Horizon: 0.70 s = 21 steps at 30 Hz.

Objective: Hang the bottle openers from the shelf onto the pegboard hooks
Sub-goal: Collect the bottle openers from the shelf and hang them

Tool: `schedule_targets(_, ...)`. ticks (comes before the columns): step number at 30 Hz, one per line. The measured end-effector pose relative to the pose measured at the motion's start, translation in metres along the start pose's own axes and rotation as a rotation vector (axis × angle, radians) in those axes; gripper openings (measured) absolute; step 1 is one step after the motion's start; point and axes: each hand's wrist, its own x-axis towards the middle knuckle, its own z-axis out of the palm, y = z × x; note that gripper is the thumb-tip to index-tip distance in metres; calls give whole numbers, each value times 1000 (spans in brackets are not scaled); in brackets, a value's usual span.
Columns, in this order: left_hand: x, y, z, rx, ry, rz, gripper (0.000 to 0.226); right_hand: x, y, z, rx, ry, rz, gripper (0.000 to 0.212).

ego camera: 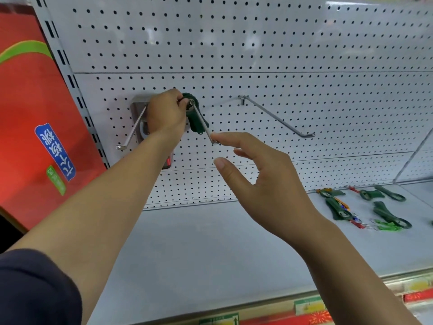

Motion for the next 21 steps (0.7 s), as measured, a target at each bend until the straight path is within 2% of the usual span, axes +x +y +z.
schedule_targets(4, -4, 1, -6, 74, 6, 77, 23, -1, 2, -1, -30, 1, -14, 34)
schedule_targets(10, -35, -3, -19, -33, 42, 249, 27, -4, 5, -2, 3, 0, -8, 39)
schedule_targets(13, -66, -5, -23, -7, 44, 300, 31, -7, 13, -2, 23, 23, 11, 41)
schedule_targets(17, -105, -18, -27, 65, -48, 339, 37, -15, 35, 0, -28, 28, 65, 49)
schedule_targets(21, -146, -37, -25, 26, -184, 355, 43, -30, 61, 2, -105, 7, 150, 59)
